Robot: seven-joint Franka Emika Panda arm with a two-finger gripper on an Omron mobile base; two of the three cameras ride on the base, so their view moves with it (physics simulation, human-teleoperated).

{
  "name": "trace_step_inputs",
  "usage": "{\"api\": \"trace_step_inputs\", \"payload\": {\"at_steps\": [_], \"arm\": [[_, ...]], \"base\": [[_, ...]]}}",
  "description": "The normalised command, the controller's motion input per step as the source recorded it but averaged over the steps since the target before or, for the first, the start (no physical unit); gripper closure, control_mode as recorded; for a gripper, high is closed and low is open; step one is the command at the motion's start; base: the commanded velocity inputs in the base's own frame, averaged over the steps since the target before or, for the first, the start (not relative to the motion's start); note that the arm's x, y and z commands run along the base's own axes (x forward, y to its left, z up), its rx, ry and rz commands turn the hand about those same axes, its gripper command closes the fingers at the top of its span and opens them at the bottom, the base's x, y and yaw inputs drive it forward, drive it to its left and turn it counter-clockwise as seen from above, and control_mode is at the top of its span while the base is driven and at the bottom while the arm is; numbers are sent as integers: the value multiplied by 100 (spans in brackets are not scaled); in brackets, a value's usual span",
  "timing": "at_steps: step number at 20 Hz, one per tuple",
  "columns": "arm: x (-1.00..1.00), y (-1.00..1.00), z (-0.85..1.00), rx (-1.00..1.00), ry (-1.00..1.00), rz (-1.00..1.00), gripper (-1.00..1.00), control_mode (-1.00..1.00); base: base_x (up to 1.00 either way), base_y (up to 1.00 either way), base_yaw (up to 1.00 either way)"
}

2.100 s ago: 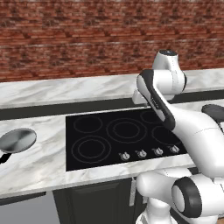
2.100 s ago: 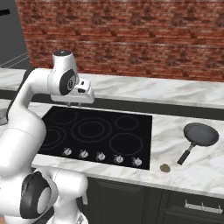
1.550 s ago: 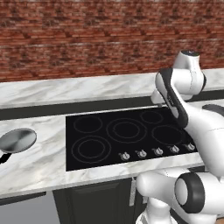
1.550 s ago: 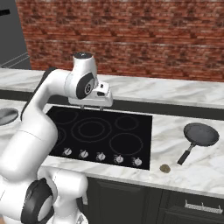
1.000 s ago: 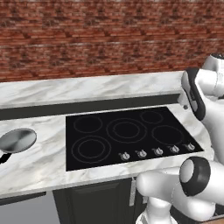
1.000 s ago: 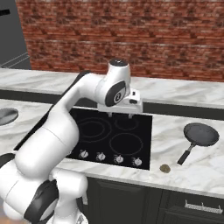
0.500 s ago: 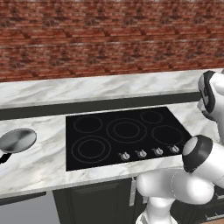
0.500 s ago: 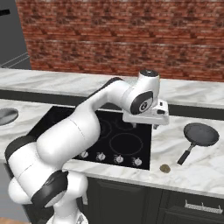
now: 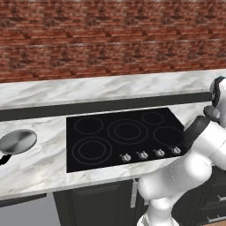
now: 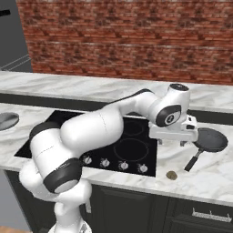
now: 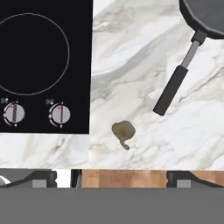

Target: Place both pans onto different burners. Then place the garlic and the shrimp on different pans.

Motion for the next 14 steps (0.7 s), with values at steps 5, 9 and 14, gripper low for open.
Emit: {"api": "trace_step_inputs", "payload": {"at_steps": [5,9,14], "arm": [[3,-58,-39,0,4,0,-100,-100],[8,-48,-42,1,3,0,-100,-100],[23,-22,-43,0,0,-1,-100,-100]], "base": [[0,0,0],[0,0,0],[0,0,0]]}}
